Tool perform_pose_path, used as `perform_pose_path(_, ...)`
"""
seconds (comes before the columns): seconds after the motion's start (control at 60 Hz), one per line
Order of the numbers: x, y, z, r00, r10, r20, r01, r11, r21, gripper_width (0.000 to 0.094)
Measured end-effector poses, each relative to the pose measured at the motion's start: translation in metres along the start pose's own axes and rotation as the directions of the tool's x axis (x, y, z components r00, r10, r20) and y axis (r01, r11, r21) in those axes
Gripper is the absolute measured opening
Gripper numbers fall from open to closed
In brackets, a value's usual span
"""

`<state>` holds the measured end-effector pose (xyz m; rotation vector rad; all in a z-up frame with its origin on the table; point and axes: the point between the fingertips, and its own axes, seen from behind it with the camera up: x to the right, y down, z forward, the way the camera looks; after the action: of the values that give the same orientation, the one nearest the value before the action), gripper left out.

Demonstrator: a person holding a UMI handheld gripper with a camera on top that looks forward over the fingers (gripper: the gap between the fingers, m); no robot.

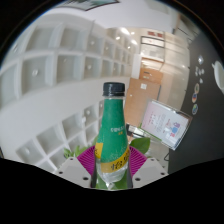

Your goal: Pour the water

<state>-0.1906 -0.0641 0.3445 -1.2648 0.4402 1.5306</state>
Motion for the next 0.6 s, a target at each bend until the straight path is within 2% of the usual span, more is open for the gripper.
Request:
perform_pose_path(0.1, 0.033, -0.054, -0.008, 0.972, 0.233, 0.027, -0.234, 0.970, 0.069, 0.0410)
perform_pose_path(0.2, 0.074, -0.099, -0.023, 0.874, 0.478, 0.085, -0.485, 0.866, 0.123, 0.0411)
perform_pose_path(0.383, 0.148, -0.144, -0.050, 0.728, 0.678, 0.104, -0.682, 0.700, 0.212, 0.0412)
perform_pose_path(0.5, 0.160, -0.156, -0.062, 0.711, 0.697, 0.091, -0.699, 0.685, 0.205, 0.0409)
perform_pose_path(0.517, 0.149, -0.145, -0.071, 0.709, 0.700, 0.087, -0.700, 0.685, 0.202, 0.0412)
perform_pose_path(0.6, 0.150, -0.143, -0.056, 0.692, 0.718, 0.075, -0.720, 0.679, 0.141, 0.0410)
